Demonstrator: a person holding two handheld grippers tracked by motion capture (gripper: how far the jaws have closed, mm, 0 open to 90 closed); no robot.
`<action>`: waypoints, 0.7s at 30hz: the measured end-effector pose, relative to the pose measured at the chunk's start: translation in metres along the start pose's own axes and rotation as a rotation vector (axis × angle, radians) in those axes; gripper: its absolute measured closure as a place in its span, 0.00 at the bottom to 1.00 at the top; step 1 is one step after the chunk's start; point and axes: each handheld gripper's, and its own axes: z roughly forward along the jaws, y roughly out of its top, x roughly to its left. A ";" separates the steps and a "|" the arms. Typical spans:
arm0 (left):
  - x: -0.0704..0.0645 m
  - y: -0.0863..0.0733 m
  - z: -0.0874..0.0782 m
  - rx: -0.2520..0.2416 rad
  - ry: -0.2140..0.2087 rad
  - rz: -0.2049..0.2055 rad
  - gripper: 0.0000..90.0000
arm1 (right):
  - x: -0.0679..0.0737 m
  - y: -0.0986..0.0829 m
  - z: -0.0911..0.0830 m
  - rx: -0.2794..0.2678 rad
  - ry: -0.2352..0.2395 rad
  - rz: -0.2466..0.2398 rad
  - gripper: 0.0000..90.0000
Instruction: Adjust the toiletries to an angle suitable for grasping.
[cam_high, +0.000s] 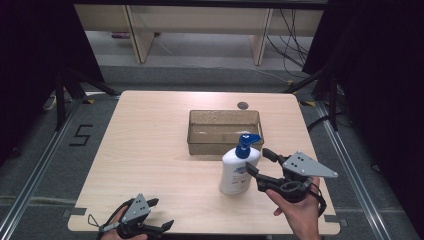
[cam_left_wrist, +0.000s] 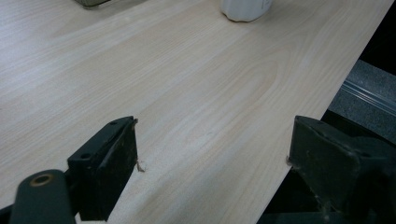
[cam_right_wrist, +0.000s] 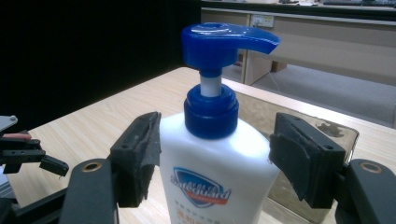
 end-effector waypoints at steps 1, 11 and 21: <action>0.000 0.000 0.000 0.002 -0.001 0.002 0.17 | 0.001 0.000 0.001 0.013 0.005 0.020 0.37; 0.000 0.000 0.000 0.003 -0.002 0.000 0.17 | -0.002 0.004 0.010 -0.001 0.009 0.001 0.39; 0.000 0.000 0.000 -0.002 -0.002 -0.001 0.17 | -0.003 0.007 0.020 0.004 0.017 0.003 0.42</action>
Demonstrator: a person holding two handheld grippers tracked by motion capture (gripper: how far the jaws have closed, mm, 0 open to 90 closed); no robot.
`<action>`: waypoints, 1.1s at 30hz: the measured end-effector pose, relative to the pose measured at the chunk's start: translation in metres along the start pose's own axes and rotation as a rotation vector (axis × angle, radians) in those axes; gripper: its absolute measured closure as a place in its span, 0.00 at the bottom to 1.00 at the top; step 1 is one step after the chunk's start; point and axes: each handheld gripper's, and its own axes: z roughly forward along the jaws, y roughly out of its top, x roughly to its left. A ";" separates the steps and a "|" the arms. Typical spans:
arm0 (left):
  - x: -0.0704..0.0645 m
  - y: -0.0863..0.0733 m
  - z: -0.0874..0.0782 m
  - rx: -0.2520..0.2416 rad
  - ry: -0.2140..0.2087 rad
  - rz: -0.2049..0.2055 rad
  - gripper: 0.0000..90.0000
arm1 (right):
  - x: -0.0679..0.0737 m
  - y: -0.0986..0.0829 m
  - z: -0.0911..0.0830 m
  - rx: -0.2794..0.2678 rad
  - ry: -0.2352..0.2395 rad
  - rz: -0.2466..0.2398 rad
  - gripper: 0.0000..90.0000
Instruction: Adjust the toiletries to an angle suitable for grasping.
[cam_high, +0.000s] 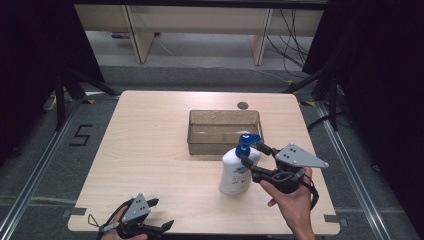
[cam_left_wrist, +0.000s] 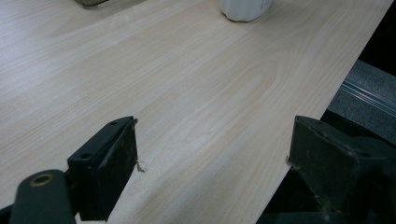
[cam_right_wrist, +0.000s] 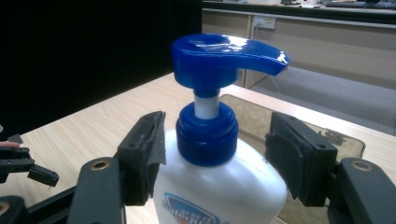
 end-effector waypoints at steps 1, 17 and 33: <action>0.000 0.000 0.000 -0.001 0.000 0.001 0.17 | -0.001 0.000 0.000 -0.003 -0.008 -0.010 0.42; 0.001 0.001 -0.002 0.014 0.002 0.016 0.17 | 0.004 0.006 0.012 -0.001 0.011 -0.016 0.45; 0.000 0.001 -0.001 0.006 0.004 -0.004 0.17 | 0.000 0.007 0.023 -0.013 0.017 -0.019 0.49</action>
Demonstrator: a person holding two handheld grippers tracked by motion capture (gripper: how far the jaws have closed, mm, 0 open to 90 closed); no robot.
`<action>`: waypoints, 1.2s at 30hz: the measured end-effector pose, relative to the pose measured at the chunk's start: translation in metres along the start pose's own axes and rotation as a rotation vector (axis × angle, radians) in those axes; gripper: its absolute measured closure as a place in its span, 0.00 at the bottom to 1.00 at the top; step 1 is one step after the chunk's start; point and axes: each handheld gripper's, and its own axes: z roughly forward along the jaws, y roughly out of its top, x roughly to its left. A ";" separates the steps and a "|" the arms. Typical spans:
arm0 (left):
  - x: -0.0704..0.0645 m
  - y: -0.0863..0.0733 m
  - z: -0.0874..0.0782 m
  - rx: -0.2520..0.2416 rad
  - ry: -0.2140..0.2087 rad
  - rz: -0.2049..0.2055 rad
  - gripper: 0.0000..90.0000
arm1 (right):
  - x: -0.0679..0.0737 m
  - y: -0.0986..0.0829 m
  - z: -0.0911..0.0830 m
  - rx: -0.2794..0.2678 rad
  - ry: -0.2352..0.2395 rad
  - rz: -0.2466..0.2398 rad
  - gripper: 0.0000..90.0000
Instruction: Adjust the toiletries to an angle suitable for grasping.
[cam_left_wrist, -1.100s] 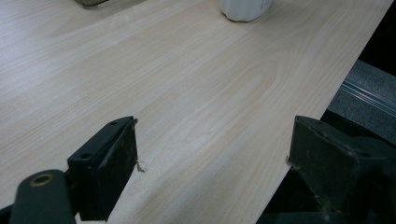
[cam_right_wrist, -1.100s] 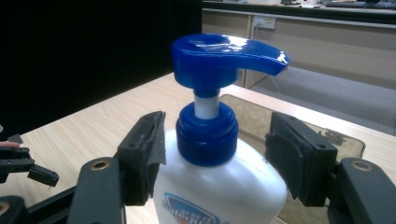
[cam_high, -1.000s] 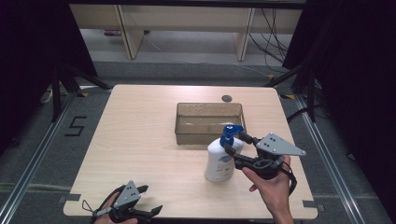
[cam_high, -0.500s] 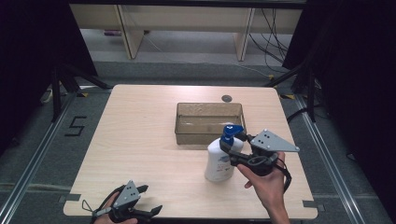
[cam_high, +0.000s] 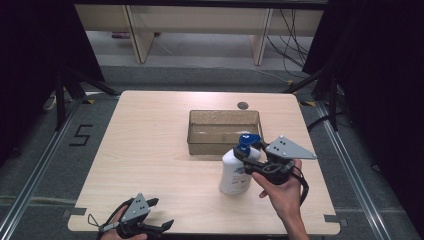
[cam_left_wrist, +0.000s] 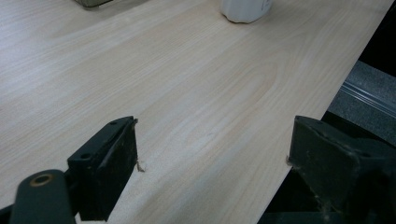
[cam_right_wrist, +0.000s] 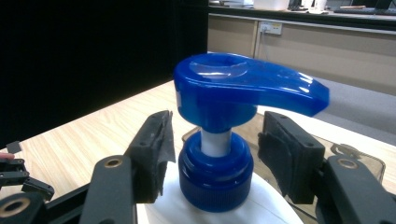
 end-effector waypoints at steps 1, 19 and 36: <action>0.000 0.000 0.000 0.002 0.000 0.001 0.17 | 0.000 0.000 0.001 -0.006 0.000 -0.001 0.49; 0.001 0.000 0.003 0.005 -0.009 -0.007 0.17 | 0.000 -0.001 0.005 -0.006 0.015 -0.022 0.59; 0.002 -0.001 0.003 0.011 -0.008 -0.018 0.17 | 0.002 0.001 0.002 -0.058 0.000 -0.035 0.69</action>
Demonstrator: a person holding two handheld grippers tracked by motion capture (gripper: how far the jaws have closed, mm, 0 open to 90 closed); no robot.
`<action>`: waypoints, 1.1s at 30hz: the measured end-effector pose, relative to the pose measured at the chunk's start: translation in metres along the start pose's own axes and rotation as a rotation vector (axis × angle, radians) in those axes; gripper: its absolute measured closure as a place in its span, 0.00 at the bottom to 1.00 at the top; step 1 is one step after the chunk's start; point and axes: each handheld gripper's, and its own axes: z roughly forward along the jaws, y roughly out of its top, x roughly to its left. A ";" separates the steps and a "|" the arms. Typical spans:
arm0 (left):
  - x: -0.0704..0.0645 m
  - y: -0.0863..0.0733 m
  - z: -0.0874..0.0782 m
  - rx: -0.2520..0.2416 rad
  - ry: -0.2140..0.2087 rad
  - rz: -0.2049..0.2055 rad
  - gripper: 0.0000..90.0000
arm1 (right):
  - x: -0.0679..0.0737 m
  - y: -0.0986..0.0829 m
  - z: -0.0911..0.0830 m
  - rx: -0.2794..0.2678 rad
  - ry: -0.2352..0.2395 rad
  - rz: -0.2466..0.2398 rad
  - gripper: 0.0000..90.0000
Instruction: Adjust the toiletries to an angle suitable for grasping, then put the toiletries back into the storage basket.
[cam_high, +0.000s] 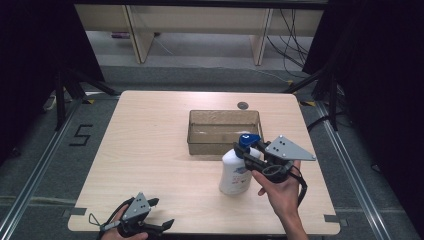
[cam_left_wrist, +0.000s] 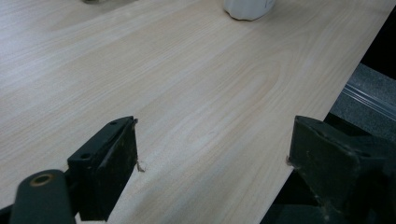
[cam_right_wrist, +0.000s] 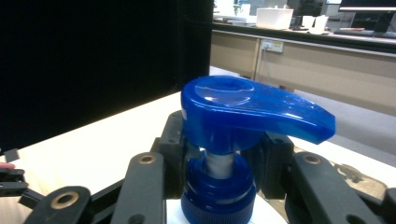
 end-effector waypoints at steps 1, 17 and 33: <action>0.000 0.000 0.000 -0.003 0.001 -0.001 0.17 | 0.002 0.000 0.000 0.000 0.002 0.016 0.69; 0.002 0.001 -0.002 -0.005 0.000 0.020 0.17 | 0.001 0.006 0.007 -0.004 -0.011 0.000 0.69; -0.001 0.000 -0.003 -0.018 -0.004 0.007 0.17 | -0.010 0.030 0.007 -0.064 -0.037 0.022 0.69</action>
